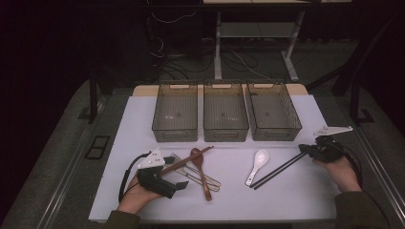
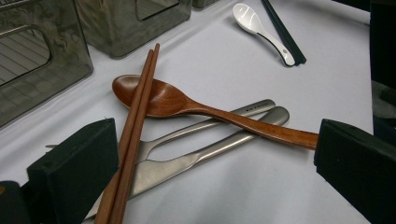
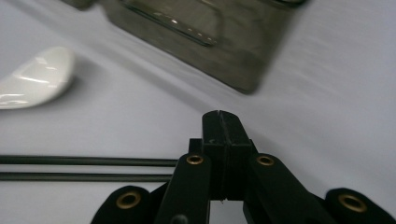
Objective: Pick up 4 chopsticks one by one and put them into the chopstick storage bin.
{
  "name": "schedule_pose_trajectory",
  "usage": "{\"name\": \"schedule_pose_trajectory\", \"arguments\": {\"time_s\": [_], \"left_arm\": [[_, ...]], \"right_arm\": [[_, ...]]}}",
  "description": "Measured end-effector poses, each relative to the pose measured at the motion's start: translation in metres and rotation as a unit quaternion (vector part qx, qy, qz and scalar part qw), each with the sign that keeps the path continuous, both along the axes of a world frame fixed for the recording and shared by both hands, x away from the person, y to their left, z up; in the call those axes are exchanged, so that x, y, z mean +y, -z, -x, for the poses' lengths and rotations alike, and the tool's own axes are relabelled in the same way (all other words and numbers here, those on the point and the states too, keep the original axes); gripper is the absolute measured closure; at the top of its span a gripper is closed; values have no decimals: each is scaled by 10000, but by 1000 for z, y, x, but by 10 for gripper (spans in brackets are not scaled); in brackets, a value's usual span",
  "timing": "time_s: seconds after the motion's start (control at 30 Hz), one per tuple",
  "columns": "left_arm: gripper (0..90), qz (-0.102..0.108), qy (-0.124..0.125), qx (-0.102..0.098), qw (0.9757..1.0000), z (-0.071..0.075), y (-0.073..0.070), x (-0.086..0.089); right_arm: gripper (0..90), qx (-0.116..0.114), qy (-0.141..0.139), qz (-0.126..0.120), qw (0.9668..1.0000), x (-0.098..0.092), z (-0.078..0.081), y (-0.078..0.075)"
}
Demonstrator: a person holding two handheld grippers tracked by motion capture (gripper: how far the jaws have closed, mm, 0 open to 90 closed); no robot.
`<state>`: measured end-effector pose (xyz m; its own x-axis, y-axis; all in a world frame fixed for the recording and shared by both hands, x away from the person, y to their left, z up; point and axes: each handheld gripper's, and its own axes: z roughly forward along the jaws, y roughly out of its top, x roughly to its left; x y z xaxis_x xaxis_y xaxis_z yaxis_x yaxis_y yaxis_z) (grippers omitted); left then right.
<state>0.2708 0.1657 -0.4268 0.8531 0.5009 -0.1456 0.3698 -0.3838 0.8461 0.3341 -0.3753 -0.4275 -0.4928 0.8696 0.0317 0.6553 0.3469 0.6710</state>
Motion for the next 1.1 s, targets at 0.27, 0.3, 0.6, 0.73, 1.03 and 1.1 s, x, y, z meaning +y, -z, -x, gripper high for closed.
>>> {"name": "schedule_pose_trajectory", "arguments": {"time_s": [0.27,0.3,0.6,0.73,1.03,1.1], "left_arm": [[0,-17,-4,9,10000,-1,1,0],[0,-19,-3,9,10000,-1,1,0],[0,-25,3,29,10000,-1,1,0],[0,-36,17,39,10000,0,1,0],[0,-29,21,47,10000,0,1,0],[0,-28,24,52,10000,0,1,0]], "right_arm": [[892,196,285,80,9994,-19,-13,10],[892,245,312,84,9992,-19,-14,11],[892,332,316,114,9989,-20,-17,17],[892,344,287,146,9989,-21,-16,16],[892,390,306,178,9986,-22,-8,15],[892,400,292,226,9985,-23,-6,15]]}}
